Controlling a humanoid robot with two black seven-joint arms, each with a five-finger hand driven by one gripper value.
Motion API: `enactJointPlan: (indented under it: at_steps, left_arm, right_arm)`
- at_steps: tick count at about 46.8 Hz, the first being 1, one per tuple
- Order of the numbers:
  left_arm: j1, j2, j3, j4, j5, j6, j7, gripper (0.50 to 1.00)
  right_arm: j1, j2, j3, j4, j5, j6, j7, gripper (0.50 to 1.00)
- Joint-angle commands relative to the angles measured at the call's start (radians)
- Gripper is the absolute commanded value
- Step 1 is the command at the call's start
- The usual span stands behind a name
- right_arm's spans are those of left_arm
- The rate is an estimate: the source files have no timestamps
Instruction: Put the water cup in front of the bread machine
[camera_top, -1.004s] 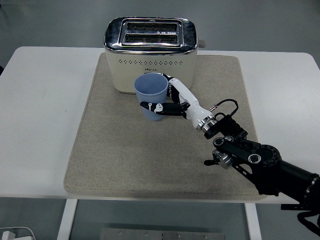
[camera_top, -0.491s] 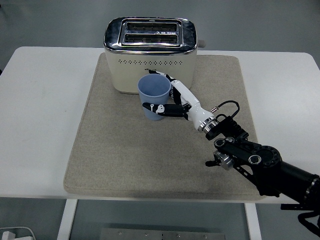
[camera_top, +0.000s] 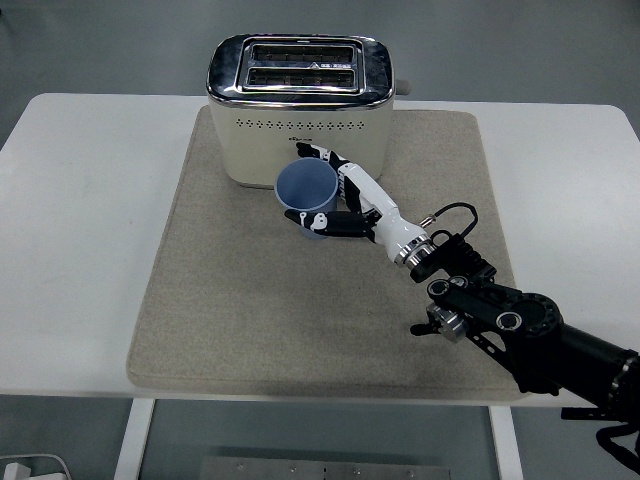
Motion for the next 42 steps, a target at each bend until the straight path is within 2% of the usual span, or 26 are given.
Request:
enactJointPlan:
  at_steps: [1,18,30,42]
  left_arm:
    - [0.000,0.000,0.000,0.000,0.000,0.000,0.000,1.000]
    - [0.000,0.000,0.000,0.000,0.000,0.000,0.000,1.000]
    - [0.000,0.000,0.000,0.000,0.000,0.000,0.000,1.000]
    - [0.000,0.000,0.000,0.000,0.000,0.000,0.000,1.000]
  right_arm:
    - [0.004,-0.015,0.003,0.000,0.000,0.003,0.000,0.911]
    - [0.001,-0.126,0.010,0.012,0.002,0.007,0.003,0.911]
    - [0.001,-0.238,0.015,0.067,0.003,0.039,0.027,0.911]
    - [0.004,-0.324,0.036,0.060,0.006,0.063,0.035,0.911]
